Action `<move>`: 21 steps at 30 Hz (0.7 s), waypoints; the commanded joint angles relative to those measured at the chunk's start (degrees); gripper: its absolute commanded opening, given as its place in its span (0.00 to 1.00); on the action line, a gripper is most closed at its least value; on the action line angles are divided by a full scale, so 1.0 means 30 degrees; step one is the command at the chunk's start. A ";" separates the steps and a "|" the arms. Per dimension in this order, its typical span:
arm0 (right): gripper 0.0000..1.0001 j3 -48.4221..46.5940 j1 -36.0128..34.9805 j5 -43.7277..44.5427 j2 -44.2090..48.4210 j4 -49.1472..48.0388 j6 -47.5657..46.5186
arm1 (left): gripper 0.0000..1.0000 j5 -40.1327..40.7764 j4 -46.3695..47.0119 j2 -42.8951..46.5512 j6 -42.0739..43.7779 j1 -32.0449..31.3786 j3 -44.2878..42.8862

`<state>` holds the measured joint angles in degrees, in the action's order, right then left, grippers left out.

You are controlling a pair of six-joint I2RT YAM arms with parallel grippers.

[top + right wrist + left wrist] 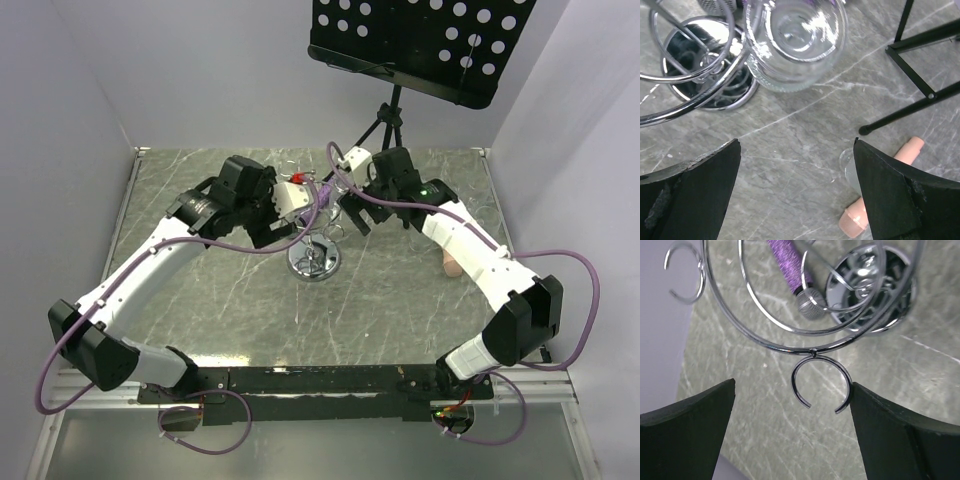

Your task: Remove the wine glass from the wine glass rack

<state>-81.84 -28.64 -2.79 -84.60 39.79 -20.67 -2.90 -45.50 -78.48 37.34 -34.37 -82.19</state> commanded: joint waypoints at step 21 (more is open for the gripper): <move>1.00 0.2112 0.2071 -0.5507 0.4085 0.0189 0.1611 | 1.00 0.1935 0.2803 -0.0708 0.0882 0.1964 0.0355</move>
<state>-76.66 -28.21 -9.08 -75.48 43.11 -19.70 5.43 -37.87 -82.98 38.54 -28.77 -80.58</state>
